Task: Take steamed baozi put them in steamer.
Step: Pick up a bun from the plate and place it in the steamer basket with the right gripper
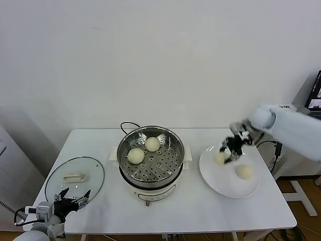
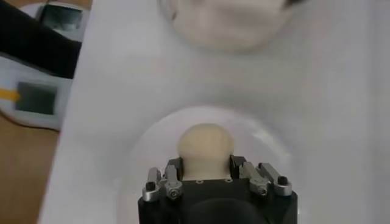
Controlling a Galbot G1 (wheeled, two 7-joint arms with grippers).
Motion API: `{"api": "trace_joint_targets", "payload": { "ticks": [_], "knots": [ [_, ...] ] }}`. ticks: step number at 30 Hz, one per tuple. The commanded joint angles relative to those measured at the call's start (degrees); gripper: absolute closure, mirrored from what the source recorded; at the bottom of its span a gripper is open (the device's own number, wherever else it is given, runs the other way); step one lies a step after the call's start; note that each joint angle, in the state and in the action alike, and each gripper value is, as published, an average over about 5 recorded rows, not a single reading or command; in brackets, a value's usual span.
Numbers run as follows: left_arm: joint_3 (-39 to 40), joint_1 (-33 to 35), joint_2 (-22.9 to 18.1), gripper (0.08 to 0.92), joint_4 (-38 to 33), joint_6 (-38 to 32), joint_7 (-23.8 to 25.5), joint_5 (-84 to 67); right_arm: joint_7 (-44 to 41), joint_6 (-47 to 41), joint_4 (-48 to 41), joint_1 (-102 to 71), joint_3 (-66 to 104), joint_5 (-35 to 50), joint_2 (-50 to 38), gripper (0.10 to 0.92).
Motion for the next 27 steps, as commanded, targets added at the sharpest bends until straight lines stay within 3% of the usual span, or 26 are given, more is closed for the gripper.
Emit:
{"api": "trace_joint_targets", "payload": {
  "ticks": [1,13,27],
  "knots": [
    [0.21,-0.33,0.14,0.177,-0.07,0.1,-0.02,0.0,-0.17,14.51,1.7,9.49,4.17,-0.41,9.4,0.55],
    [0.24,-0.25,0.33,0.177,0.01,-0.04,-0.04,0.0,2.38,30.82,4.97,3.04,8.19,-7.06,20.93,0.55],
    [0.16,-0.12,0.51,0.177,0.15,-0.25,-0.02,-0.05,2.17,41.07,9.43,-3.71,8.4,-21.19,24.55,0.55]
  ]
}}
